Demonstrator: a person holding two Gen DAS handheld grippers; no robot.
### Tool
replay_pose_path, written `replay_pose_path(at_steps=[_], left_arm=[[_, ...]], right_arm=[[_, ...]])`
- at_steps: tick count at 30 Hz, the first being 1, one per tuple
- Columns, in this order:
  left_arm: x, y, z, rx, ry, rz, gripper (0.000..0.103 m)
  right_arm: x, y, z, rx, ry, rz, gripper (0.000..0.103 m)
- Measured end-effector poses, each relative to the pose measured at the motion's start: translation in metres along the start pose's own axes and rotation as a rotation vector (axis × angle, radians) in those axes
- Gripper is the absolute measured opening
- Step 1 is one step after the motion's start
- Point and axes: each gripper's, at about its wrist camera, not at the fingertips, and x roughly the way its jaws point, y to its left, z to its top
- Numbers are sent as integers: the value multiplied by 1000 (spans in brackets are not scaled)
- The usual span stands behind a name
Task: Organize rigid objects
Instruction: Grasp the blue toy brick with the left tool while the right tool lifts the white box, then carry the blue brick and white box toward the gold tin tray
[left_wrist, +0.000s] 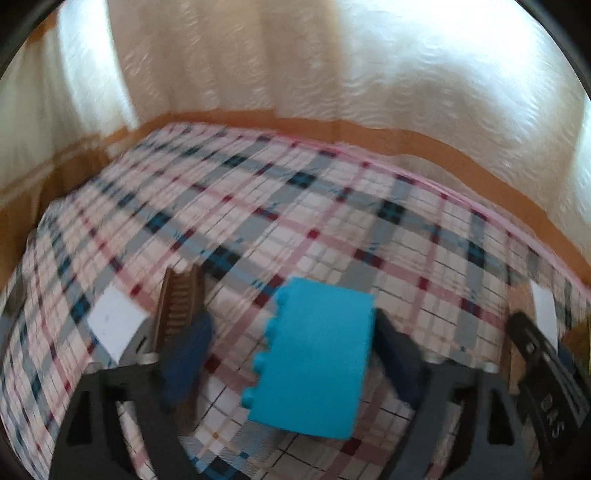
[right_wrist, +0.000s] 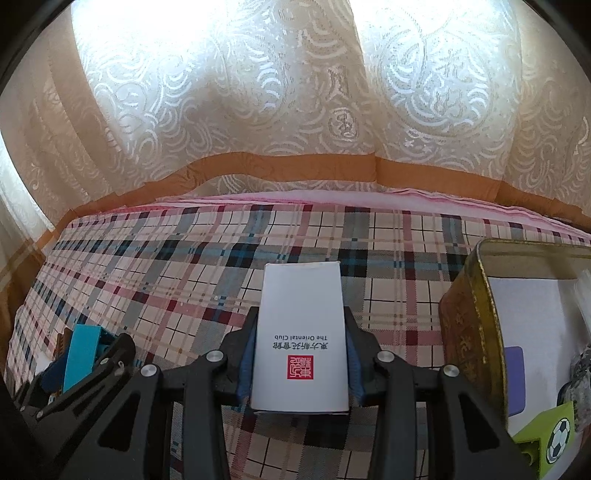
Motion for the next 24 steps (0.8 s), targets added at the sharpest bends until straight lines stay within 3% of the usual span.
replay_pose_path(at_steps=[1, 9, 11, 13, 14, 20, 23, 24], left_arm=[[2, 0, 0, -4, 8, -1, 100], [5, -3, -1, 5, 13, -33, 100], [3, -3, -1, 13, 1, -34, 94], [-2, -5, 0, 53, -28, -49, 56], [-4, -7, 1, 79, -37, -60, 51], [-5, 0, 3, 94, -38, -101, 41], [-6, 11, 7, 69, -34, -202, 41], [-6, 20, 8, 40, -29, -269, 41]], right_arm=[[0, 0, 0, -1, 1, -1, 43], [1, 2, -1, -1, 4, -7, 43], [1, 1, -1, 3, 4, -10, 43], [0, 0, -1, 6, 5, -9, 43], [0, 1, -1, 6, 5, -8, 43], [-2, 7, -4, -22, 6, 5, 43], [-7, 10, -4, -41, -19, 10, 43], [-9, 11, -4, -46, -31, 9, 43]])
